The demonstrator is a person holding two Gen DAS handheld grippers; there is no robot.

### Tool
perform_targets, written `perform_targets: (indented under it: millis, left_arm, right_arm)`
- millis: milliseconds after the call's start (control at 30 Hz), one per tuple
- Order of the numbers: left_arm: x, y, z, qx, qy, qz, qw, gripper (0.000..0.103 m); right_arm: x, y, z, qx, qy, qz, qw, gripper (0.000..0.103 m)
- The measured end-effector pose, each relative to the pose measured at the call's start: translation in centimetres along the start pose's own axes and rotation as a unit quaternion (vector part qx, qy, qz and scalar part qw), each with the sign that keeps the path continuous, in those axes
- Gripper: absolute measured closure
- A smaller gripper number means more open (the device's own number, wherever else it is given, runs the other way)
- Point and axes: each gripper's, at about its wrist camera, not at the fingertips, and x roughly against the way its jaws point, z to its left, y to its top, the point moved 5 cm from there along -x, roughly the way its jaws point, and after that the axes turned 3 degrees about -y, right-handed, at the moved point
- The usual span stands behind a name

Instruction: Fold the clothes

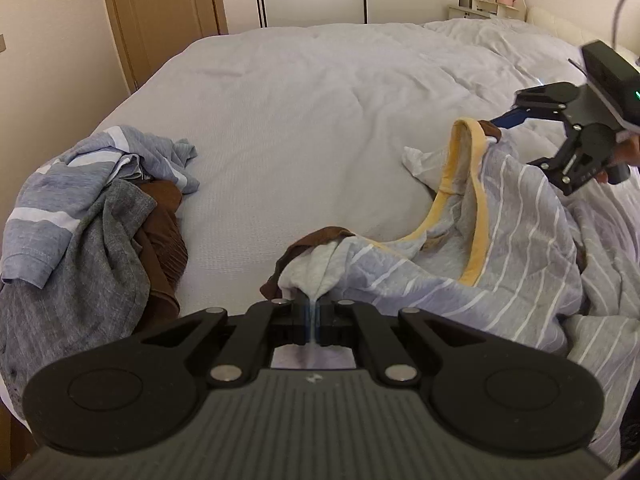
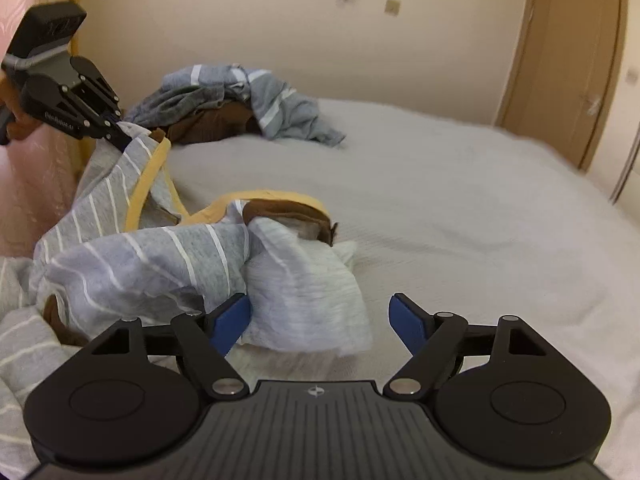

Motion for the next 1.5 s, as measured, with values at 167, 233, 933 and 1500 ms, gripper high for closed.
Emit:
perform_targets:
  millis: [167, 233, 933, 1500]
  left_arm:
    - [2.1, 0.8, -0.5, -0.017, 0.008, -0.031, 0.9993, 0.102]
    - [3.9, 1.9, -0.9, -0.032, 0.02, -0.058, 0.9976, 0.102]
    - [27.6, 17.3, -18.7, -0.252, 0.076, -0.439, 0.8593, 0.101]
    - [-4.6, 35.1, -18.8, -0.239, 0.076, -0.303, 0.9195, 0.102]
  right_arm:
    - [2.5, 0.5, 0.4, -0.013, -0.029, -0.01, 0.999, 0.101]
    - [6.2, 0.9, 0.5, -0.019, -0.079, -0.031, 0.996, 0.101]
    - [47.1, 4.0, 11.3, -0.027, -0.479, -0.273, 0.834, 0.103]
    - [34.9, 3.5, -16.2, -0.022, -0.538, -0.138, 0.831, 0.103]
